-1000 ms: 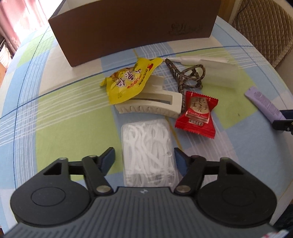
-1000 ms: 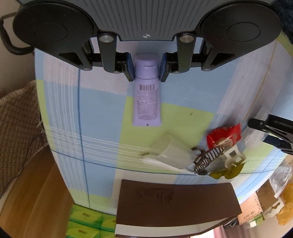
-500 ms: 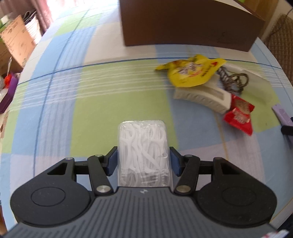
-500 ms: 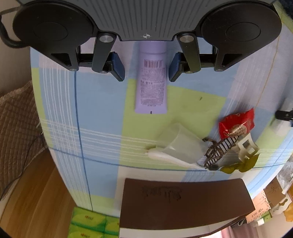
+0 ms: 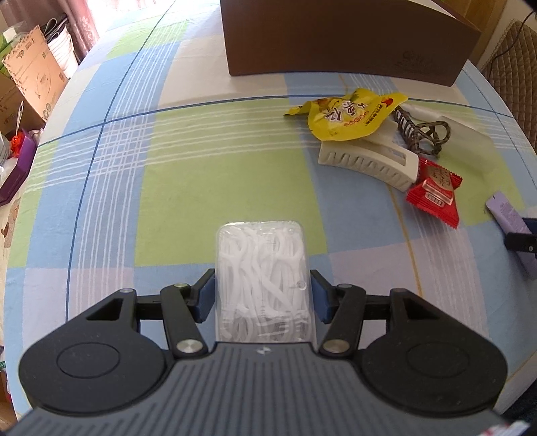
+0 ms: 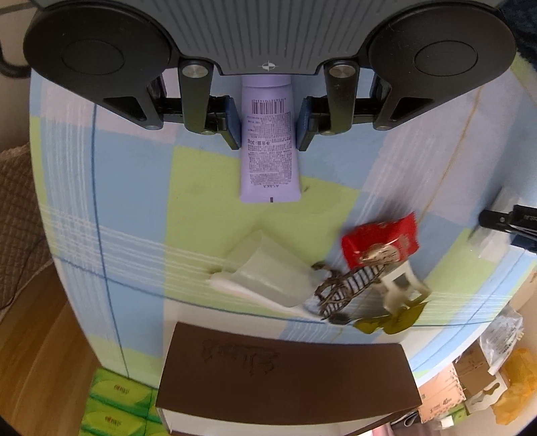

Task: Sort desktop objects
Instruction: 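Grasp the clear floss case with the left tool while the right tool grasps the purple tube, then carry both items over the brown box and open both tools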

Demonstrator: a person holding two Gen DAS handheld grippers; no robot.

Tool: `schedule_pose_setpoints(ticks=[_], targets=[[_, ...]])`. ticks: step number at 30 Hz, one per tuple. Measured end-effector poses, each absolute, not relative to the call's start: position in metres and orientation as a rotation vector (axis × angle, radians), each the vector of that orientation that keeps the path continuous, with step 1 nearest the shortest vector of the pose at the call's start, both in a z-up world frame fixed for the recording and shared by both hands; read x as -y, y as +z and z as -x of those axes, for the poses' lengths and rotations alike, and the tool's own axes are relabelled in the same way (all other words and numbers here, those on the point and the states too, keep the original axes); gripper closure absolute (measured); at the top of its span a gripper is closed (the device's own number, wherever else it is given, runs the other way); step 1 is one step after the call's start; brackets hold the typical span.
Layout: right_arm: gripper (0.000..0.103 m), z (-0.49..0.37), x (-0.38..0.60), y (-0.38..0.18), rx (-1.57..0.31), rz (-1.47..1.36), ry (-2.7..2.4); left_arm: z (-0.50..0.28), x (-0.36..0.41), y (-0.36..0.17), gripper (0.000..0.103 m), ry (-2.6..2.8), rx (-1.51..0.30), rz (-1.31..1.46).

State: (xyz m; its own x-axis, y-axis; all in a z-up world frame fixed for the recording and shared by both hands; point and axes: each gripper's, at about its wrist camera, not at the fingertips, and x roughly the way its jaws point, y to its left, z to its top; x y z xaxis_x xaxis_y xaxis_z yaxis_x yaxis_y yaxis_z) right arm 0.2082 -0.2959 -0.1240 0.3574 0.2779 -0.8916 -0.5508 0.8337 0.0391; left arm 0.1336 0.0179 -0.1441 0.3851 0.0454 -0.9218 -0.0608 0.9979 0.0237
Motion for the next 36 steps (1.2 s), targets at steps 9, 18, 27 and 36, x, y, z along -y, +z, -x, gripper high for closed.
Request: schedule_pose_setpoints(ticks=[9,18,27,36], targets=[[0.071,-0.212,0.314,-0.111,-1.088,0.215,0.498,-0.130,-0.032,-0.119,0.050,0.095,-1.117,0.040],[0.072,-0.236,0.313,-0.071,-0.940,0.190,0.506,-0.150,-0.041,-0.079,0.050,0.103,-0.998,0.040],[0.072,-0.263,0.304,-0.037,-0.845,0.162,0.541,-0.177,-0.031,-0.051,0.050,0.043,-0.929,0.012],[0.072,-0.292,0.281,-0.005,-0.763,0.173,0.606,-0.220,-0.014,-0.017,0.050,-0.015,-0.836,-0.025]])
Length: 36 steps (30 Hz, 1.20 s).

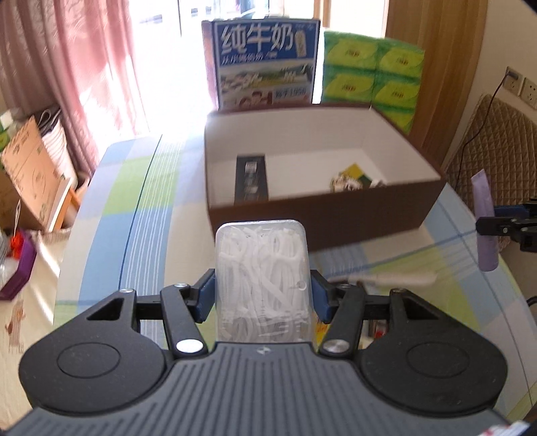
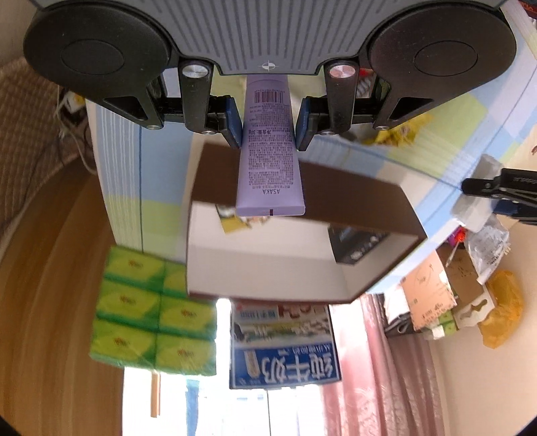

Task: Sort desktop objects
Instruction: 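Carry both items over the brown box and open both tools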

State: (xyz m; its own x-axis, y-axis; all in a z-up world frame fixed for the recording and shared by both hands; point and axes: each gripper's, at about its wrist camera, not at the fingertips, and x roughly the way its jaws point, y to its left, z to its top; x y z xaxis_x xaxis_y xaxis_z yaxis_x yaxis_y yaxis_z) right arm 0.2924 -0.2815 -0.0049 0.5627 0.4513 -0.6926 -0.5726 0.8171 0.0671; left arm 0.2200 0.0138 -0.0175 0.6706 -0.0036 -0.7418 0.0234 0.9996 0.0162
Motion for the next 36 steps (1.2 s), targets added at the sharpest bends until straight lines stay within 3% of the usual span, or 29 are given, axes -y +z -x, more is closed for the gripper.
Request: schedule_pose_setpoints(ticks=[23,36], targets=[[0.071,-0.390,0.224,0.043,-0.666,0.136,0.694,-0.354,0.014,0.026,0.050,-0.098,-0.729,-0.030],[0.071,-0.477,0.189,0.000,-0.761,0.155,0.658,-0.449,0.019,-0.020,0.050,-0.076,-0.813,-0.011]])
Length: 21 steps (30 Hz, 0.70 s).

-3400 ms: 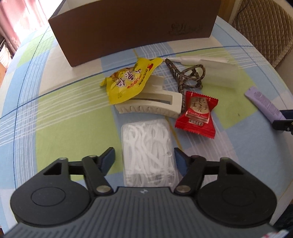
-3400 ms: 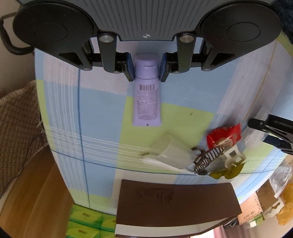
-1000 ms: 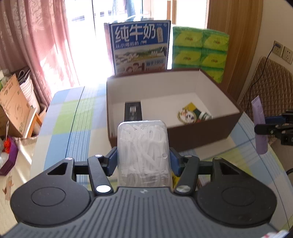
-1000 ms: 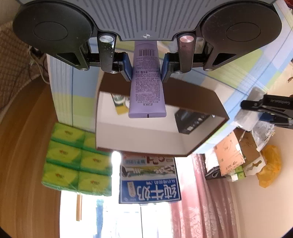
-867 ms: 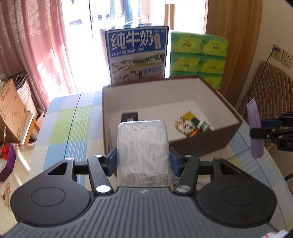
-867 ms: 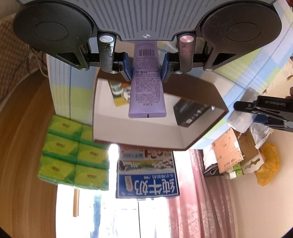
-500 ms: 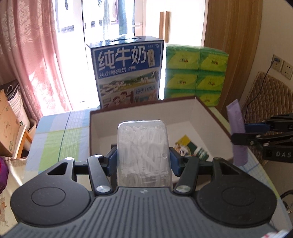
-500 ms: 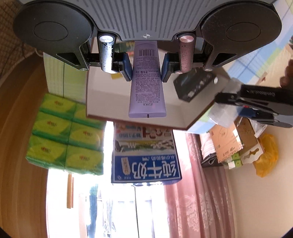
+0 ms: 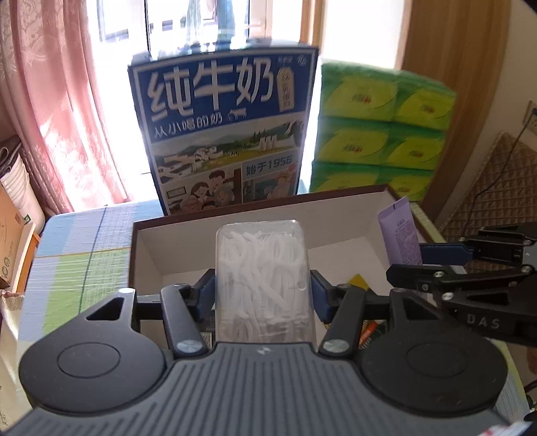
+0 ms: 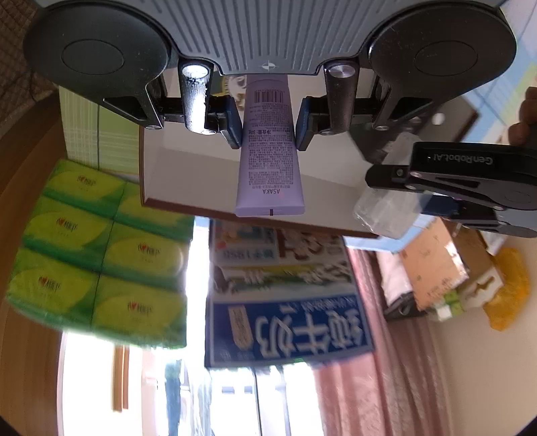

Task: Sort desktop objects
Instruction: 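Carry both items over the brown box and open both tools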

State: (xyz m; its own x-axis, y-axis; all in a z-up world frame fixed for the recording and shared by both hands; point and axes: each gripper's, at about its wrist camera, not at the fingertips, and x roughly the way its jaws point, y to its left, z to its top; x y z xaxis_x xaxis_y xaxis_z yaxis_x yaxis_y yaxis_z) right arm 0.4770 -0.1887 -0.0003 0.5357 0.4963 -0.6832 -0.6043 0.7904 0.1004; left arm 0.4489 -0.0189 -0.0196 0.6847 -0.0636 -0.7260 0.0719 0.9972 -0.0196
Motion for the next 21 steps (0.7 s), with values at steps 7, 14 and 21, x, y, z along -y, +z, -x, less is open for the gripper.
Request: schedule_pose_setpoints(ticks=[7,14,21], targets=[[0.071,-0.521,0.182,-0.030,-0.821,0.165,0.621,-0.492,0.015,-0.052,0.050,-0.041,-0.885,0.026],[0.071,-0.548,0.177,-0.053,-0.878,0.169,0.604,-0.523,0.017,-0.080,0.050,-0.012,-0.944,0.021],[0.071,-0.561,0.171,-0.068,-0.928,0.190,0.599,-0.545,0.014,-0.101,0.050,0.028,-1.010,-0.015]])
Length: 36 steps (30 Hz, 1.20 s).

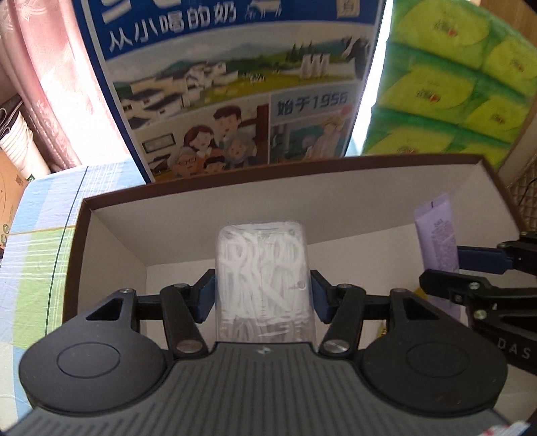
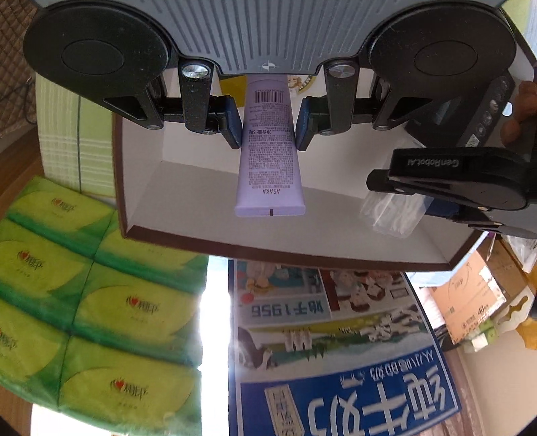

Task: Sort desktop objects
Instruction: 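Carry both items over the brown box and open both tools, then withdraw both tools from the box toward the remaining table items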

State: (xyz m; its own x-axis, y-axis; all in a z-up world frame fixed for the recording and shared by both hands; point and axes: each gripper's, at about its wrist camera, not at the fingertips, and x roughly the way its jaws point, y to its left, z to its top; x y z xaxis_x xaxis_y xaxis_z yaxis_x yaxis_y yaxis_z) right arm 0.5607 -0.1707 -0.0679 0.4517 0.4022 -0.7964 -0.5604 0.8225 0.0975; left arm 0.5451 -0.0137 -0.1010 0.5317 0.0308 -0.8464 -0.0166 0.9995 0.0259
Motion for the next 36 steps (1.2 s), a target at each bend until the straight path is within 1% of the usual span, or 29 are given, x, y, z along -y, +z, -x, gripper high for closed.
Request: schedule_pose_setpoints(ticks=[7,21,25,27,29,31,33,34,36], targets=[[0.071,-0.566,0.167,-0.076,-0.951,0.200,0.597,-0.550,0.010,-0.110,0.049,0.032,-1.037,-0.022],[0.071,-0.573,0.156,-0.086,-0.968,0.219,0.575,-0.549,0.003,-0.100,0.049,0.021,-1.007,-0.051],[0.070,-0.570,0.154,-0.082,-0.922,0.239,0.579,-0.544,-0.001,-0.100,0.043,0.016,-1.005,-0.060],[0.064,-0.568,0.155,-0.079,-0.910,0.241,0.585,-0.540,-0.002,-0.099,0.041,0.010,-1.002,-0.065],[0.042,-0.564,0.158,-0.076,-0.896,0.241,0.597,-0.535,-0.003,-0.096,0.037,0.002,-0.998,-0.073],[0.030,-0.558,0.161,-0.073,-0.890,0.240,0.618,-0.529,-0.004,-0.093,0.032,-0.011,-0.982,-0.081],[0.023,-0.551,0.164,-0.071,-0.885,0.250,0.630,-0.522,-0.004,-0.089,0.028,-0.022,-0.967,-0.092],[0.020,-0.548,0.165,-0.070,-0.879,0.253,0.638,-0.520,-0.003,-0.087,0.027,-0.024,-0.962,-0.097],[0.018,-0.541,0.170,-0.067,-0.867,0.251,0.647,-0.514,-0.003,-0.082,0.027,-0.028,-0.954,-0.100]])
